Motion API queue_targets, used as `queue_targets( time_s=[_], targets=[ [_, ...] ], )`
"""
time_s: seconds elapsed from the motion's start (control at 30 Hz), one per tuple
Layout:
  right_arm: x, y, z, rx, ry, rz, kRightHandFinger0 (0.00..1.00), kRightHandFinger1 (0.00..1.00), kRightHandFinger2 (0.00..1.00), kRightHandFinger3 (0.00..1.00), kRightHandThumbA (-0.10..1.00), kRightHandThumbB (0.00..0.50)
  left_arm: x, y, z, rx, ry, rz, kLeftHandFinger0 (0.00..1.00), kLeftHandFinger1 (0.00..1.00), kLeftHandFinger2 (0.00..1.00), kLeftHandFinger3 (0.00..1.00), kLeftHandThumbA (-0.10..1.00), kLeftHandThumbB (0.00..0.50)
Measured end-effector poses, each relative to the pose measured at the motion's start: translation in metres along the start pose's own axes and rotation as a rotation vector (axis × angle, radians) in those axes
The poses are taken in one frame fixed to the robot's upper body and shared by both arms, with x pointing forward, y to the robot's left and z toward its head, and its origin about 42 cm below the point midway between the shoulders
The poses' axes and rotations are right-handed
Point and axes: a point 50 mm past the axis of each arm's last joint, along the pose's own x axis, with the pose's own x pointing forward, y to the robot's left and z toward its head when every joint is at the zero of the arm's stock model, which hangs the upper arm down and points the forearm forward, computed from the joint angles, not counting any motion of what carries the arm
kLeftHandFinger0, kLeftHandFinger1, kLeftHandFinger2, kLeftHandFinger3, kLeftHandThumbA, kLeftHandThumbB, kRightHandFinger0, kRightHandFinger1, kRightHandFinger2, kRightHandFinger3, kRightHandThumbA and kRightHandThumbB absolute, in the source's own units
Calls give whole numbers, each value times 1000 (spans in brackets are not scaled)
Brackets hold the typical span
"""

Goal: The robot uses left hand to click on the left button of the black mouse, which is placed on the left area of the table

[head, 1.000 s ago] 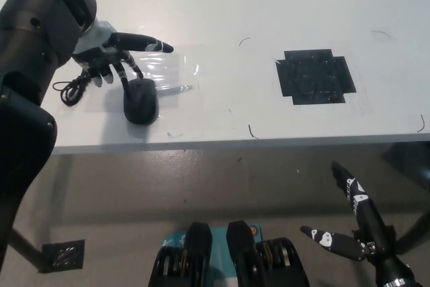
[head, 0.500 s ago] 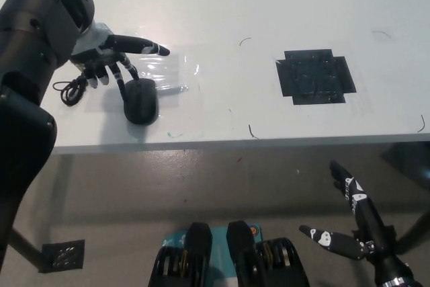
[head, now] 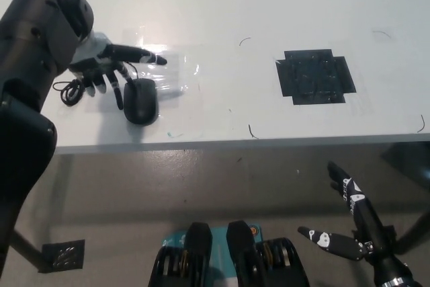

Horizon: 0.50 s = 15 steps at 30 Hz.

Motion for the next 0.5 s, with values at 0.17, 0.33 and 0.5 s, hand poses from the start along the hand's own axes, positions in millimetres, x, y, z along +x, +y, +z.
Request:
queue_targets(
  time_s=[0.17,0.33,0.5],
  targets=[
    [1,0,0,-1,-2,0,954,1000,1000,1000,1000,173,1,-1,0,-3,-7,-3,0,0,264,1000,1000,500],
    [1,0,1,-1,-2,1,957,1000,1000,1000,1000,167,2,-1,-1,-9,-13,-6,0,0,199,1000,1000,500],
    [0,0,1,-2,-3,1,963,1000,1000,1000,1000,171,2,-1,-1,-11,-15,-6,0,44,437,1000,1000,489]
  ],
)
